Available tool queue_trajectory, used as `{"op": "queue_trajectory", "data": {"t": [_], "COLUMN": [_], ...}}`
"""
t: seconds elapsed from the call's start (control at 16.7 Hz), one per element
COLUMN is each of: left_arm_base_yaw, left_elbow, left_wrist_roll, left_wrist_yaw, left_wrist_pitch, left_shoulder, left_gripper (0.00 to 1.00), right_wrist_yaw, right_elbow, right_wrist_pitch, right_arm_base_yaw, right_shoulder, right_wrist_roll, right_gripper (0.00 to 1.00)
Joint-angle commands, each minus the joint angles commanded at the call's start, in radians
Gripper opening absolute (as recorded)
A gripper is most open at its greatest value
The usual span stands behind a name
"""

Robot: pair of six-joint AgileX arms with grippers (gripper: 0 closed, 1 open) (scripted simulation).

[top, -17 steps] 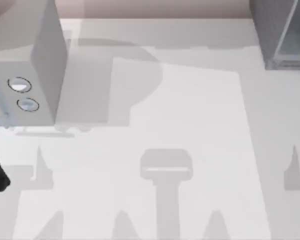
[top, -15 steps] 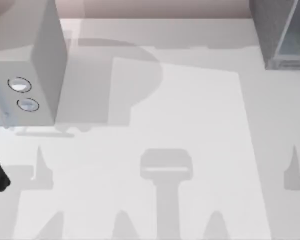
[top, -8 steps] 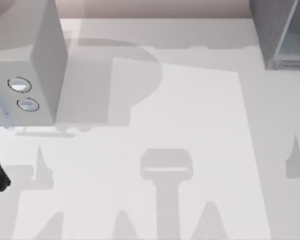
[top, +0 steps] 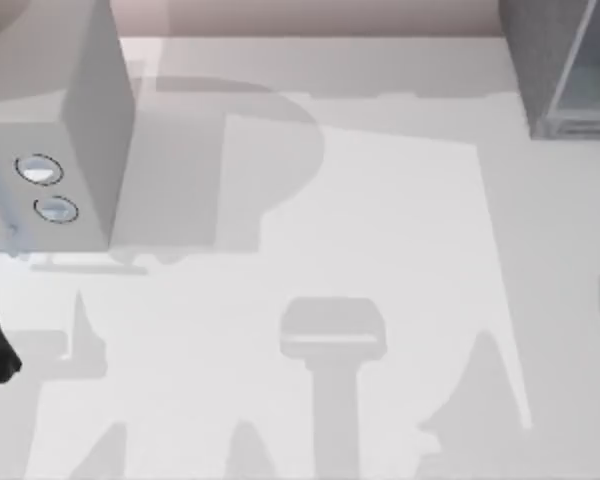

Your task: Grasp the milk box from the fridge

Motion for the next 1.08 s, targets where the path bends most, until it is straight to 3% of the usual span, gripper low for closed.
{"op": "queue_trajectory", "data": {"t": [0.54,1.08], "left_arm_base_yaw": [0.000,0.000], "left_elbow": [0.000,0.000], "left_wrist_roll": [0.000,0.000], "left_wrist_yaw": [0.000,0.000], "left_wrist_pitch": [0.000,0.000], "left_shoulder": [0.000,0.000], "left_gripper": [1.00,1.00], "right_wrist_yaw": [-0.185,-0.207], "right_elbow": [0.067,0.078], "right_wrist_pitch": [0.579,0.655], "right_arm_base_yaw": [-0.190,-0.210], "right_shoulder": [0.640,0.718], "right_wrist_roll": [0.011,0.011], "right_gripper": [1.00,1.00]}}
